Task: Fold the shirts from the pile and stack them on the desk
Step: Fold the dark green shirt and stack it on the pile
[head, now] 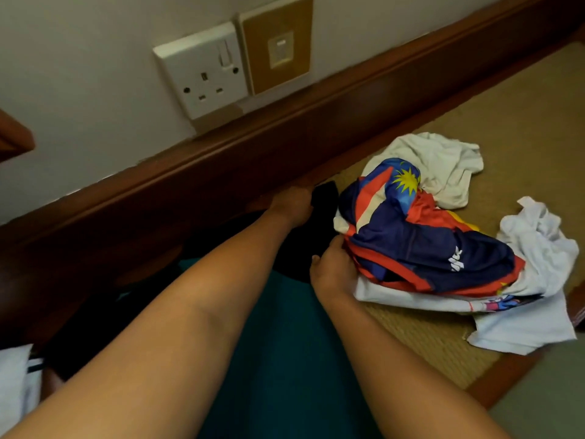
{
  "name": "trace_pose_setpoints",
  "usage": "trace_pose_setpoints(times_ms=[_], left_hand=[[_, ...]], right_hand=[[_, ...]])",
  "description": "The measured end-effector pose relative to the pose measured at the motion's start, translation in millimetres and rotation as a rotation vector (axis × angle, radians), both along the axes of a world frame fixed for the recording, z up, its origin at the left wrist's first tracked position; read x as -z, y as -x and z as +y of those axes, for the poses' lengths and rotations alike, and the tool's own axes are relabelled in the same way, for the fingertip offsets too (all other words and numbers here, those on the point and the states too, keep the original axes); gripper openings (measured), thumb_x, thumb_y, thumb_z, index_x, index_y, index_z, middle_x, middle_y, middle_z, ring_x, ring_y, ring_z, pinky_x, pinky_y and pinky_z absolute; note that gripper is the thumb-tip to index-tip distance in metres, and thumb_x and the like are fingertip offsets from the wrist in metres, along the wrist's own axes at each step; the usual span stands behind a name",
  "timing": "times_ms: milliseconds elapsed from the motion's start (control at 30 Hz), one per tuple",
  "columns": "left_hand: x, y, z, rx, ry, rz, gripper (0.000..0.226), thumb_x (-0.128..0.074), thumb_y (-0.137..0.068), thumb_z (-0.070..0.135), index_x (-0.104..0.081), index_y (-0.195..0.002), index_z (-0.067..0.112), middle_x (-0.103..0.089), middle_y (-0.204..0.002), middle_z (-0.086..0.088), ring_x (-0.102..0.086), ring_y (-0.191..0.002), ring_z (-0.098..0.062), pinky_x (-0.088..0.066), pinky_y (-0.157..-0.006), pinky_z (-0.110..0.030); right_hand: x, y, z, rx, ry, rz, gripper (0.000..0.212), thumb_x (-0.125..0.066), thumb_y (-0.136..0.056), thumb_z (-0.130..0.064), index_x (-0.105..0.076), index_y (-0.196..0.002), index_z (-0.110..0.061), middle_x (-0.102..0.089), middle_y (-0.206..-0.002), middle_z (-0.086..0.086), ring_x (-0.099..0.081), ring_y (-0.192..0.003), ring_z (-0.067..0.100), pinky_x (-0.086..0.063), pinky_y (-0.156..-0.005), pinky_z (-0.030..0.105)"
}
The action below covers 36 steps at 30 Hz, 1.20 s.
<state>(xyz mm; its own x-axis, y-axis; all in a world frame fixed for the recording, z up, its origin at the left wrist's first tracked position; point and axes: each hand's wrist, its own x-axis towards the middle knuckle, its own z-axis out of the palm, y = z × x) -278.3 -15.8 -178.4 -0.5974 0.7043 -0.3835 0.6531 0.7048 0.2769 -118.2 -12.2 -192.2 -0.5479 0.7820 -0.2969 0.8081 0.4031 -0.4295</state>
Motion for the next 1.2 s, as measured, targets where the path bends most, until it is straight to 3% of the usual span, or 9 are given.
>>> trace_pose_setpoints(times_ms=[133, 333, 467, 567, 700, 800, 900, 1067, 1200], left_hand=[[-5.8, -0.1, -9.4, -0.075, -0.174, -0.026, 0.029, -0.045, -0.096, 0.014, -0.059, -0.121, 0.010, -0.059, -0.121, -0.013, -0.056, -0.109, -0.029, -0.045, -0.083, -0.033], [-42.8, -1.6, -64.3, -0.280, -0.541, -0.103, 0.012, -0.055, -0.093, 0.013, -0.065, -0.101, 0.015, -0.052, -0.102, 0.000, -0.050, -0.103, -0.019, -0.037, -0.087, -0.024], [-60.7, -20.1, -124.7, -0.511, -0.668, -0.164, 0.010, -0.056, -0.094, 0.009, -0.063, -0.099, 0.012, -0.056, -0.103, -0.002, -0.051, -0.094, -0.010, -0.037, -0.079, -0.013], [-37.0, -42.0, -188.0, -0.921, -0.649, -0.248, 0.011, -0.051, -0.096, 0.012, -0.061, -0.101, 0.013, -0.060, -0.097, 0.000, -0.054, -0.082, -0.010, -0.040, -0.075, -0.022], [4.7, -85.8, -243.9, -1.403, -0.628, -0.452, 0.023, -0.047, -0.099, 0.024, -0.059, -0.109, 0.006, -0.058, -0.080, -0.003, -0.053, -0.065, -0.016, -0.045, -0.058, -0.028], [16.4, -100.2, -245.2, -1.411, -0.612, -0.484, 0.033, -0.052, -0.096, 0.038, -0.060, -0.107, 0.008, -0.063, -0.087, -0.006, -0.061, -0.078, -0.021, -0.053, -0.071, -0.033], [12.1, -94.2, -236.5, -1.345, -0.506, -0.337, 0.045, -0.057, -0.092, 0.043, -0.054, -0.123, 0.009, -0.063, -0.113, -0.010, -0.060, -0.106, -0.029, -0.049, -0.093, -0.038], [10.6, -90.7, -226.4, -1.062, -0.226, -0.236, 0.043, -0.059, -0.092, 0.033, -0.050, -0.124, 0.006, -0.061, -0.117, -0.014, -0.058, -0.109, -0.031, -0.047, -0.086, -0.032], [9.5, -86.6, -230.8, -1.009, -0.265, -0.191, 0.026, -0.051, -0.097, 0.027, -0.063, -0.107, 0.005, -0.065, -0.106, -0.014, -0.060, -0.101, -0.030, -0.044, -0.078, -0.030]], right_hand=[[3.3, 0.5, -5.7, 0.134, 0.116, 0.152, 0.044, -0.063, -0.085, -0.012, -0.047, -0.125, -0.005, -0.061, -0.118, 0.017, -0.058, -0.110, 0.034, -0.046, -0.093, 0.039], [-12.2, -10.8, -24.5, 0.314, 0.449, 0.463, 0.035, -0.059, -0.089, -0.005, -0.058, -0.123, 0.001, -0.061, -0.118, 0.020, -0.058, -0.108, 0.028, -0.045, -0.096, 0.036], [-22.6, -39.2, -62.8, -0.388, 0.072, 0.640, 0.034, -0.055, -0.081, -0.001, -0.061, -0.115, -0.001, -0.057, -0.100, 0.018, -0.053, -0.092, 0.025, -0.042, -0.085, 0.032], [-2.1, -72.0, -80.8, -1.014, -0.016, 0.488, 0.042, -0.057, -0.072, 0.000, -0.060, -0.113, -0.006, -0.057, -0.103, 0.014, -0.056, -0.093, 0.029, -0.047, -0.081, 0.036], [15.3, -98.9, -80.6, -1.002, 0.040, 0.425, 0.034, -0.052, -0.069, 0.002, -0.066, -0.100, -0.004, -0.061, -0.102, 0.010, -0.056, -0.095, 0.026, -0.053, -0.080, 0.037], [16.5, -95.9, -83.7, -0.827, 0.122, 0.396, 0.035, -0.048, -0.078, 0.002, -0.066, -0.107, -0.002, -0.059, -0.103, 0.012, -0.057, -0.097, 0.028, -0.045, -0.087, 0.029], [11.6, -78.1, -92.6, -0.806, 0.151, 0.309, 0.036, -0.050, -0.086, 0.002, -0.060, -0.121, -0.001, -0.056, -0.112, 0.015, -0.054, -0.107, 0.031, -0.037, -0.094, 0.025], [5.1, -46.8, -111.8, -0.742, 0.200, 0.135, 0.056, -0.055, -0.093, -0.018, -0.034, -0.145, -0.011, -0.046, -0.131, 0.012, -0.044, -0.121, 0.028, -0.041, -0.101, 0.040], [4.9, -30.5, -121.7, -0.581, 0.138, 0.014, 0.045, -0.058, -0.092, -0.035, -0.049, -0.130, -0.013, -0.052, -0.125, 0.008, -0.043, -0.118, 0.026, -0.036, -0.095, 0.039]])
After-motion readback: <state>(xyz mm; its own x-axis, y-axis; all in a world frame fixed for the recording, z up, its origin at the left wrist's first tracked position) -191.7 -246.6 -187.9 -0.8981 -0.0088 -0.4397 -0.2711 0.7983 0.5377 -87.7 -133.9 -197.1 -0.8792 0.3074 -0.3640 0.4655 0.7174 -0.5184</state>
